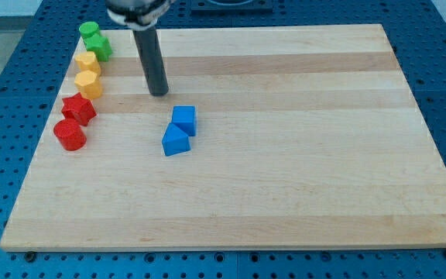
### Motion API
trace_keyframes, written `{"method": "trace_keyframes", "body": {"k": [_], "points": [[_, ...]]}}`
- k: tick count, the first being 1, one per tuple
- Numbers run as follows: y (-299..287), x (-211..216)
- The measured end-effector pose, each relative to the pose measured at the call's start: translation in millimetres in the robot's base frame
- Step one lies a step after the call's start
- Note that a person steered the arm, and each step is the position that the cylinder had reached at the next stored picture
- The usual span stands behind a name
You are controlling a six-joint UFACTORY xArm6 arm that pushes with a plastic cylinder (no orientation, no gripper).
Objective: Move green circle away from green star
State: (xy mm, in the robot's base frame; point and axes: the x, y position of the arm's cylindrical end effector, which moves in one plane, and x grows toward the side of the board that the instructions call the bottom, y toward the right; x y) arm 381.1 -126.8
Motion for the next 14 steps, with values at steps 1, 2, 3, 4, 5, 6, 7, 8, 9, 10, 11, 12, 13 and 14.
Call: {"method": "trace_keyframes", "body": {"k": [1, 2, 3, 4, 5, 6, 7, 8, 9, 10, 11, 12, 13, 14], "points": [[0.0, 53.5], [-9.2, 103.9], [-56.3, 151.6], [-177.0, 180.7], [-177.0, 180.7], [-177.9, 168.9], [-178.1, 112.5], [-178.2, 56.9], [-177.9, 30.0], [-178.2, -10.2], [-178.0, -43.8], [-177.9, -66.1], [-177.6, -98.7], [-178.2, -161.2]]}}
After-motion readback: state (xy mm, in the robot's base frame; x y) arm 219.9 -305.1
